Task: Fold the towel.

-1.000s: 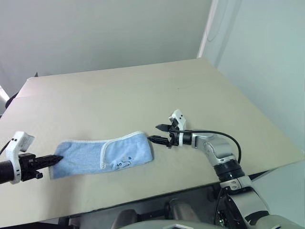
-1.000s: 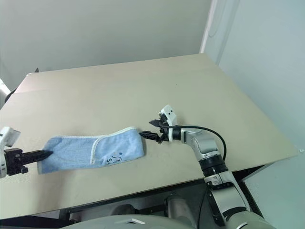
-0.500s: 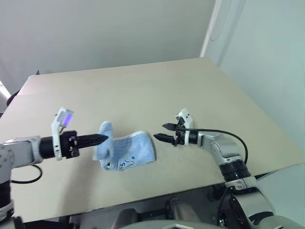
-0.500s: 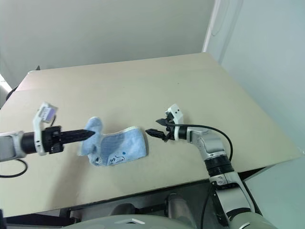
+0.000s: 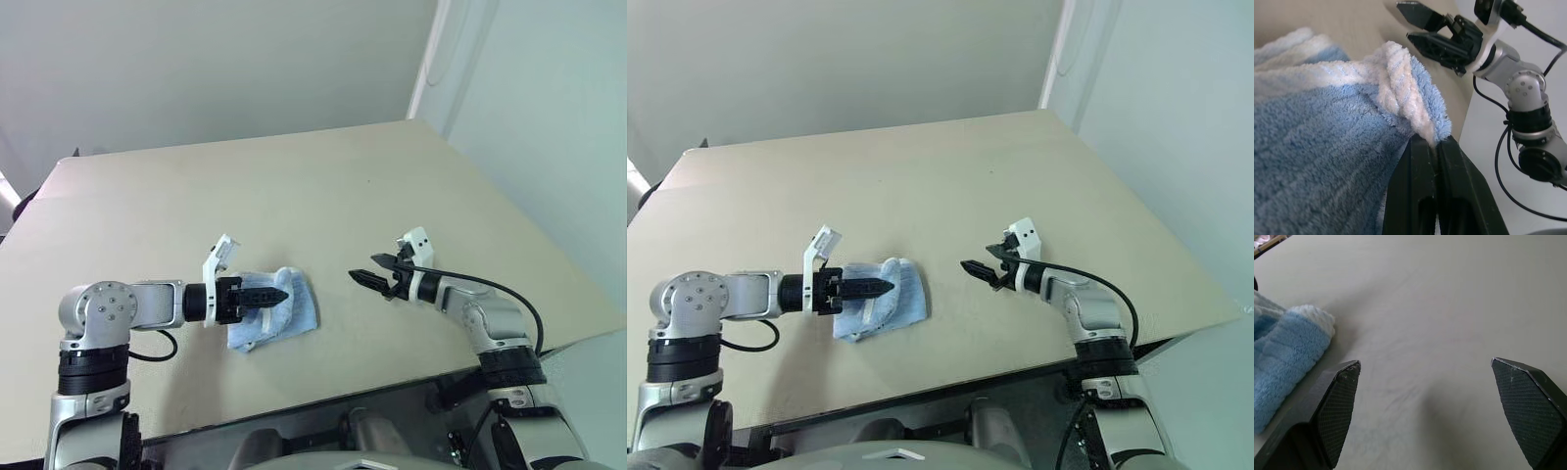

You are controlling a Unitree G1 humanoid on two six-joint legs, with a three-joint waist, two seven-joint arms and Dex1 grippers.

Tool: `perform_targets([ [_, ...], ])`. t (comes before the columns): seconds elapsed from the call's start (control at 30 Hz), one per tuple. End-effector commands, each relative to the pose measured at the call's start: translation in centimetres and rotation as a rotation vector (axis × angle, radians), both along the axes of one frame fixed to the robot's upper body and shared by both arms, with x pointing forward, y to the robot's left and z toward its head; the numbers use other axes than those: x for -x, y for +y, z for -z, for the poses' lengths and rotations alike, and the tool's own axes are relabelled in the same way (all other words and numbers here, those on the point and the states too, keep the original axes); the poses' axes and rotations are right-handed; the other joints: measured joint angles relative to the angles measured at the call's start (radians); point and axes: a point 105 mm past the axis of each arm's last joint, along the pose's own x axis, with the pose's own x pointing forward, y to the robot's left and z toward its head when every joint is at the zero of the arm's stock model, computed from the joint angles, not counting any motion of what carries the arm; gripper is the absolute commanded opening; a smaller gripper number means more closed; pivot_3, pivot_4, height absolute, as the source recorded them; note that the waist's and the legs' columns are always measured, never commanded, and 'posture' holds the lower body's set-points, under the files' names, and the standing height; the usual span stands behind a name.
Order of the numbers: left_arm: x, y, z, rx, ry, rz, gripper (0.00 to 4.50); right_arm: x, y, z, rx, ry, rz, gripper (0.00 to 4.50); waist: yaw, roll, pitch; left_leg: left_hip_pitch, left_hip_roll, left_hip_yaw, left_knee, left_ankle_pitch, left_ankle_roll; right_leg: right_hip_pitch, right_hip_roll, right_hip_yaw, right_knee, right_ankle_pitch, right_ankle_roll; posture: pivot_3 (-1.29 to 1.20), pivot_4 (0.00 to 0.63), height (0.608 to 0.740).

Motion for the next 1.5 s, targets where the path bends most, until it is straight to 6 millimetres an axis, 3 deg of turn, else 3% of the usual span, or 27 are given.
perform_targets([
  [0.03,-1.0,-0.1,-0.1,-0.01,-0.023,-0.033,0.01,-0.3,-0.3,-1.6,-0.005,-0.058,0.009,4.5,0.001,0.0,0.0,0.0,0.0,0.0,0.0,0.0,0.0,0.0,0.0,0.0,0.0,0.0,0.0,0.0,0.0,0.74],
  [0.4,-2.3,-1.1,1.3,-0.017,-0.042,-0.13,0.01,-0.9,-0.6,-1.3,0.022,-0.052,0.031,4.5,0.003,0.0,0.0,0.0,0.0,0.0,0.001,0.001,-0.001,0.001,0.0,0.0,0.0,0.0,0.0,0.0,0.0,0.74],
  [0.5,-1.6,-1.8,1.1,0.009,-0.059,-0.079,0.01,-1.1,-0.5,-1.2,0.026,-0.051,0.03,4.5,0.001,0.0,0.0,0.0,-0.001,0.0,0.001,0.001,-0.001,0.001,0.0,0.001,0.0,0.0,0.0,0.0,0.0,0.74],
  [0.53,-1.4,-1.9,1.0,0.017,-0.06,-0.067,0.5,-1.1,-0.5,-1.2,0.027,-0.051,0.029,4.5,0.001,0.0,0.0,0.0,-0.001,0.0,0.001,0.001,-0.001,0.001,0.0,0.001,0.0,0.0,0.0,0.0,0.0,0.74],
  [0.57,-1.2,-2.0,0.9,0.028,-0.065,-0.059,0.64,-1.1,-0.4,-1.2,0.029,-0.051,0.028,4.5,0.002,0.0,0.0,0.0,-0.001,0.0,0.001,0.001,-0.001,0.001,0.0,0.001,0.0,0.0,0.0,0.0,0.0,0.74],
  [0.73,-0.3,-1.8,-0.8,0.086,-0.137,-0.016,2.34,-1.1,-0.4,-0.9,0.042,-0.049,0.025,4.5,0.0,0.0,0.0,0.0,-0.001,0.0,0.001,0.001,-0.001,0.001,0.0,0.001,0.0,0.0,0.0,0.0,0.0,0.74],
  [1.0,-0.2,0.2,-4.6,0.072,-0.547,-0.023,2.34,-0.9,-0.5,-0.5,0.056,-0.046,0.028,4.5,0.0,0.0,0.0,0.0,0.0,0.0,0.001,0.001,-0.001,0.001,0.0,0.001,0.0,-0.002,-0.003,0.0,0.0,0.74],
  [1.13,-0.2,0.8,-3.0,-0.035,-0.673,0.014,2.34,-0.9,-0.4,-0.4,0.071,-0.055,0.028,4.5,0.003,0.0,0.0,0.0,-0.001,0.0,0.001,0.001,-0.001,0.001,0.0,0.001,-0.001,-0.002,-0.003,0.0,0.0,0.74],
  [1.3,-0.9,-0.2,0.1,-0.117,-0.813,0.031,2.34,-1.0,-0.4,-0.5,0.083,-0.077,0.029,4.5,0.007,0.0,0.0,0.0,-0.001,0.0,0.001,0.001,-0.001,0.002,0.0,0.001,-0.002,-0.002,-0.003,0.0,0.0,0.74],
  [1.5,-1.0,-1.4,5.5,-0.161,-0.784,0.05,2.34,-1.0,-0.5,-1.3,0.066,-0.086,0.017,4.5,0.008,0.0,0.0,0.0,-0.001,0.0,0.001,0.001,-0.001,0.002,0.0,0.001,-0.002,-0.001,-0.001,0.0,0.0,0.74],
])
